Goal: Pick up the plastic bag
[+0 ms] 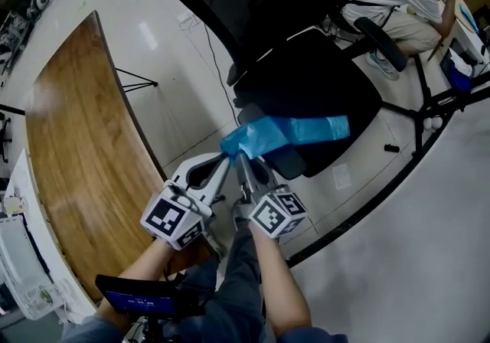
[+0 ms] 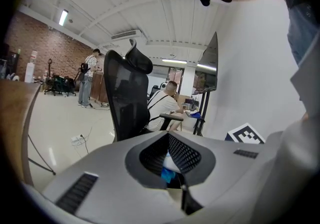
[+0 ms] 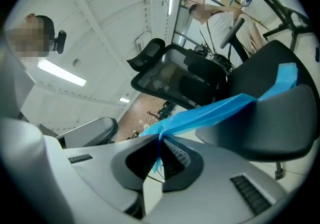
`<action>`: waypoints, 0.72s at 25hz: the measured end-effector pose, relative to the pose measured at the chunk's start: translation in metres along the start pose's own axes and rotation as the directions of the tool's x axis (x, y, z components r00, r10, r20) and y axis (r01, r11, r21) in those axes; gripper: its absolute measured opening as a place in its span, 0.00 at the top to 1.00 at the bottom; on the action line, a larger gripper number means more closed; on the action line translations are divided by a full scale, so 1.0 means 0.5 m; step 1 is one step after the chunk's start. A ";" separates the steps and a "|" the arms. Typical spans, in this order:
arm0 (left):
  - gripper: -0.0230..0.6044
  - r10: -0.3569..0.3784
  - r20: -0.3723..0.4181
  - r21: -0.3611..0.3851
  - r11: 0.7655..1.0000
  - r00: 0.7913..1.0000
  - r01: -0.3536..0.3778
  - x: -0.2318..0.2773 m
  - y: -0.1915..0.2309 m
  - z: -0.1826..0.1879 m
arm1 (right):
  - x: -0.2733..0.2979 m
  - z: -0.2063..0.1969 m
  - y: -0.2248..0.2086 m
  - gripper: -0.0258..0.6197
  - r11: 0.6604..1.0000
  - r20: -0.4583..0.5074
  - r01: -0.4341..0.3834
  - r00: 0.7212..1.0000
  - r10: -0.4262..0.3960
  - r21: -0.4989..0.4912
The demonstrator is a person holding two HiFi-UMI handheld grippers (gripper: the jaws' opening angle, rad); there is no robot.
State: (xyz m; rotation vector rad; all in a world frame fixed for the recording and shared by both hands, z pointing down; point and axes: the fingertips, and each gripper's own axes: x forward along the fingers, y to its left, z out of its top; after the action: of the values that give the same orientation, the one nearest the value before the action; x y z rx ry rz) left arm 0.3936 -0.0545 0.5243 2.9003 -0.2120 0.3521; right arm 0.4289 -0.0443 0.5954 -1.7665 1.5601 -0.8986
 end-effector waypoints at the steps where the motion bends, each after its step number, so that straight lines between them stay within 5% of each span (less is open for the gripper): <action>1: 0.95 0.003 0.006 0.003 1.000 1.000 -0.003 -0.005 0.001 0.008 | 0.000 0.007 0.010 0.95 1.000 0.003 -0.005 1.000 0.005 -0.008; 18: 0.95 0.038 0.119 0.049 0.998 0.992 -0.044 -0.155 0.002 0.137 | -0.019 0.060 0.241 0.95 0.987 0.037 -0.079 0.996 0.085 -0.141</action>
State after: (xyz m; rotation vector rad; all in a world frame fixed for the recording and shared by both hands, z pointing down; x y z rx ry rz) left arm 0.3340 -0.0621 0.4403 2.9739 -0.2866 0.1952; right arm 0.3830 -0.0491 0.4798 -1.7905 1.6901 -0.7229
